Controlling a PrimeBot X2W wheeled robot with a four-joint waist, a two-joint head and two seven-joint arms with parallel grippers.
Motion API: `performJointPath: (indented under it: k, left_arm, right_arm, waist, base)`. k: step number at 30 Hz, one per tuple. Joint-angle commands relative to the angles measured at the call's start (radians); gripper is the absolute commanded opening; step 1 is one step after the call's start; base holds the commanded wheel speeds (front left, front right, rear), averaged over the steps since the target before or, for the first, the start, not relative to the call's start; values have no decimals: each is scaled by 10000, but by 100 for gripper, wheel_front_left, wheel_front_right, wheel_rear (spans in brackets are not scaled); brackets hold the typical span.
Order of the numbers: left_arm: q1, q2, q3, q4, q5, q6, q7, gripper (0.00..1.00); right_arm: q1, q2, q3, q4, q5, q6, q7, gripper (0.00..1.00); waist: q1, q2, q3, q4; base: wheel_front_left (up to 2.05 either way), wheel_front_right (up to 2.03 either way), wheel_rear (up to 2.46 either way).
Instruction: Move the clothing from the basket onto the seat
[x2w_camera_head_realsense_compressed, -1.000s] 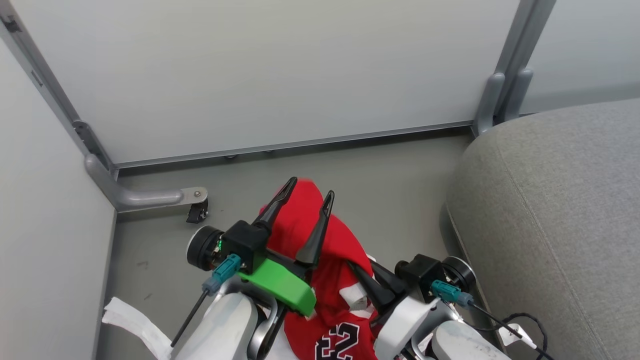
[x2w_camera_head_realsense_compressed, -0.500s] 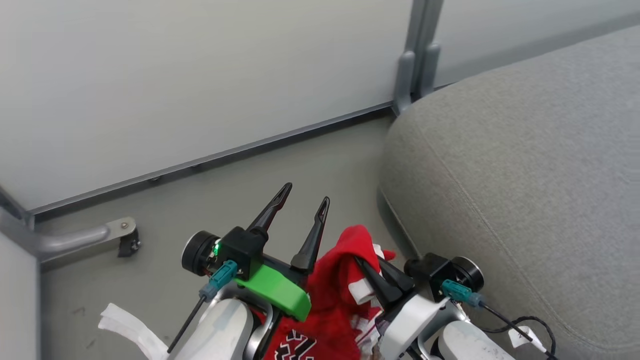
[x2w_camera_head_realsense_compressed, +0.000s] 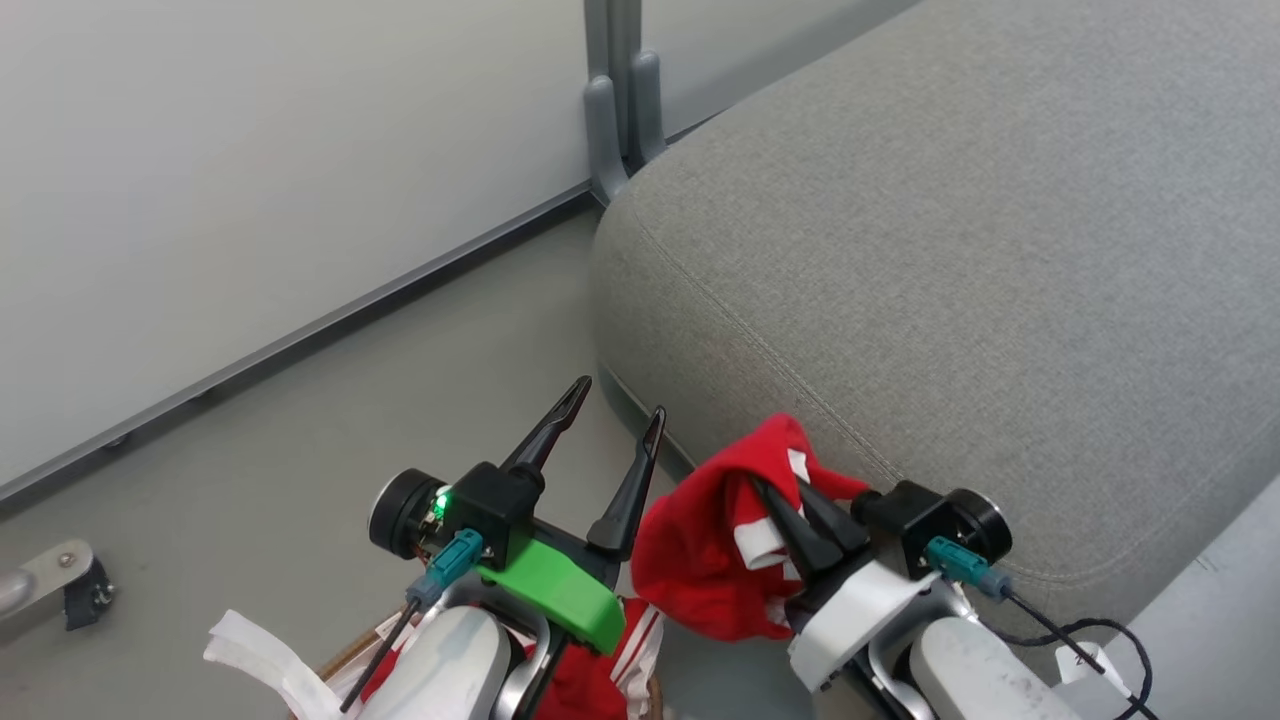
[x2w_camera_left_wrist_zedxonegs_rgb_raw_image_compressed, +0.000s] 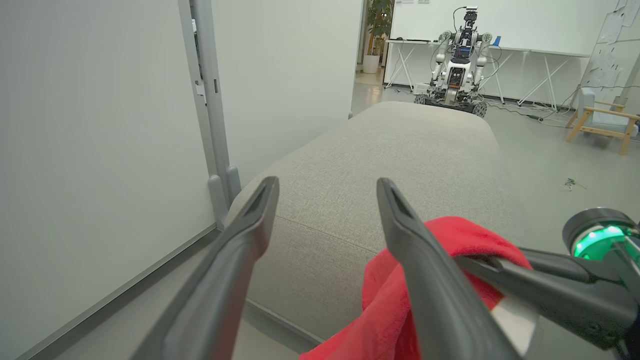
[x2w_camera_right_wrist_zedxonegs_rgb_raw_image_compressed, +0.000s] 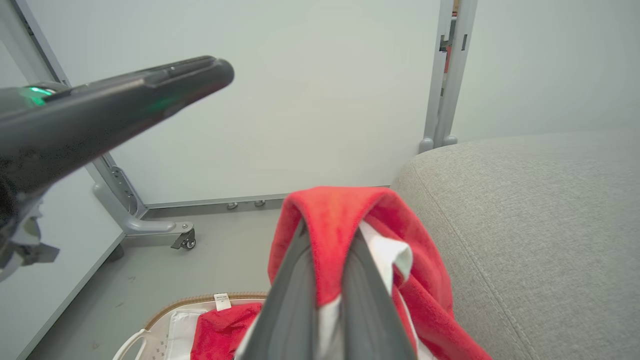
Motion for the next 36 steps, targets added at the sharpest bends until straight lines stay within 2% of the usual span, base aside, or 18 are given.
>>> performJointPath:
  k: [1,7,13,19,24,31,35,36]
  left_arm:
    - [37,122,-8,11,64,-29,-8,100]
    - [-324,379,-301,-38,57,-29,-8,100]
    - [-763,815,-410,-99,25,-29,-8,100]
    - [-1289,1189,-523,-219,-16,-29,-8,100]
    - [-1664,1369,-540,-355,-40,-29,-8,100]
    - [-1978,1539,-493,-409,-60,-29,-8,100]
    - [-2012,1550,-399,-405,-43,-29,-8,100]
    - [-1984,1543,-364,-388,-47,-29,-8,100]
  right_arm:
    - [-331,-108,-133,-116,-139,-10,-47,0]
    - [-1533,-709,-681,-302,-544,-10,-47,0]
    - [-3494,-1497,-1651,-415,-1107,-10,-47,0]
    - [-5508,-2372,-2914,119,-1807,-10,-47,0]
    - [-6856,-3121,-3636,1022,-2205,-12,-46,0]
    - [-7789,-3293,-5105,2487,-3184,-12,-38,0]
    - [-7416,-3095,-6185,3316,-3892,-12,-36,0]
    - [-7221,-3042,-6417,3476,-4048,-12,-36,24]
  waist:
    - [0,-1,494,-473]
    - [0,-1,1377,-278]
    - [0,-1,2513,119]
    - [0,-1,3608,692]
    - [0,-1,4430,1234]
    - [0,-1,5164,1749]
    - [0,-1,5278,1896]
    - [0,-1,5266,1907]
  base:
    - [0,0,0]
    - [0,0,0]
    - [0,0,0]
    - [0,0,0]
    - [0,0,0]
    - [0,0,0]
    - [0,0,0]
    - [0,0,0]
